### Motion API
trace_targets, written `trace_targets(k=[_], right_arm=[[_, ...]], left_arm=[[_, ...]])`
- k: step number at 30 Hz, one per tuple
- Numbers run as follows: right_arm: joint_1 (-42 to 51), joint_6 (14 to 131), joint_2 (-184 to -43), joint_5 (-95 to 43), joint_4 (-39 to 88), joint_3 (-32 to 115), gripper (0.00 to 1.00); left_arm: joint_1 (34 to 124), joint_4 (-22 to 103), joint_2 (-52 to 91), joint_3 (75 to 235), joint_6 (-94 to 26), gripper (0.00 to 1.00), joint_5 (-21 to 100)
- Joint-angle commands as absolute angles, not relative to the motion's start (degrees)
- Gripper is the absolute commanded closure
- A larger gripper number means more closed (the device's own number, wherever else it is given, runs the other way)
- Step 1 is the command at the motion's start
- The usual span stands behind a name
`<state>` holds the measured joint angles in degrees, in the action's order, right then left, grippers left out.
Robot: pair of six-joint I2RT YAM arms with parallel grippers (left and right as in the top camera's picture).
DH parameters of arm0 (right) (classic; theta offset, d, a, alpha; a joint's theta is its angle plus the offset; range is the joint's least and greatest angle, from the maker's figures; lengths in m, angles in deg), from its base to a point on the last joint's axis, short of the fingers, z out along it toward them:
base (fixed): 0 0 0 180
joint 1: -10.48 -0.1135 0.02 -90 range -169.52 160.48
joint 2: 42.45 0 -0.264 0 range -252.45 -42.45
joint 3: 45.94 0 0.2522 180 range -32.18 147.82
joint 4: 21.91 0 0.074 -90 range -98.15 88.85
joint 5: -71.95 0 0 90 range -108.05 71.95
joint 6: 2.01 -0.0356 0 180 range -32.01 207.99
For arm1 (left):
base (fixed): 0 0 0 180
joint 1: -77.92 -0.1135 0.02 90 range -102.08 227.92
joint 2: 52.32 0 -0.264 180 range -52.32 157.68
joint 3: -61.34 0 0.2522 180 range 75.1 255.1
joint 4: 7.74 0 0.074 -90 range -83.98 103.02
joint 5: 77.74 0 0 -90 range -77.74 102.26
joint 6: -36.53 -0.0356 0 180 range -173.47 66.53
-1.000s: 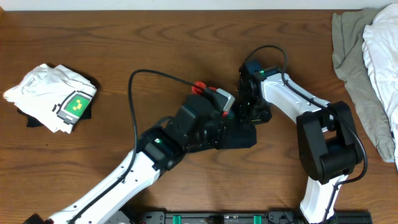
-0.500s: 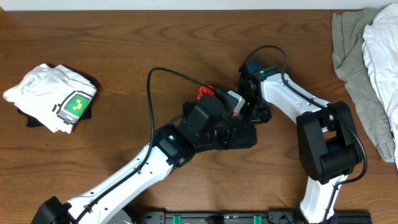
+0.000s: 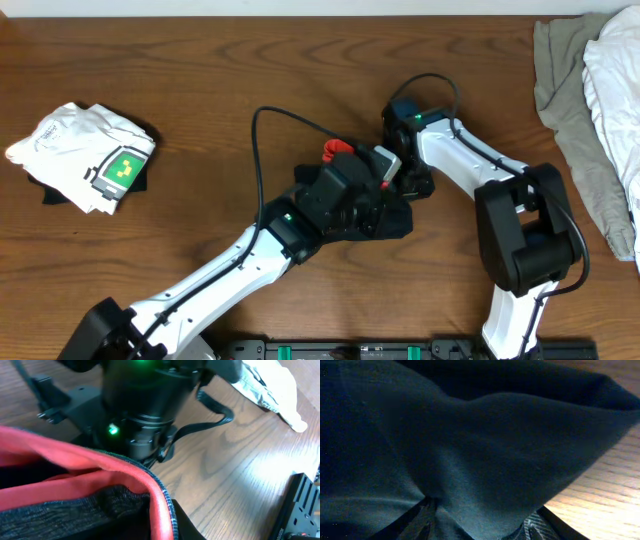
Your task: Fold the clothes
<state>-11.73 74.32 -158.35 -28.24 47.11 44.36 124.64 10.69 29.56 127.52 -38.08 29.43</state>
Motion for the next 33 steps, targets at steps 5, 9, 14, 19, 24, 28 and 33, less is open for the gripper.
trace_targets(k=[5,9,14,19,24,28,33], right_arm=[[-12.8,73.4,-160.7,-29.9,46.9,44.0,0.45],[-12.8,73.2,-160.7,-29.1,46.9,44.0,0.45],[-11.3,69.8,-160.6,-21.9,48.7,44.0,0.41],[-7.3,68.7,-159.2,-20.4,50.8,45.6,0.39],[-2.8,70.1,-154.5,-20.4,53.0,47.5,0.37],[-0.3,70.9,-150.5,-20.4,53.6,47.7,0.34],[1.1,71.4,-148.2,-19.9,54.7,47.7,0.33]], left_arm=[[125.1,9.6,29.6,129.2,-37.8,0.77,29.2],[125.1,8.8,29.6,129.2,-37.7,0.68,29.6],[125.1,8.3,29.6,129.4,-37.7,0.68,30.0],[125.1,8.5,29.6,129.4,-37.7,0.68,30.0],[125.2,8.5,29.6,129.4,-37.7,0.68,30.0],[125.2,8.5,29.6,129.4,-37.7,0.67,30.0],[125.1,9.2,29.6,129.4,-37.8,0.67,29.9]])
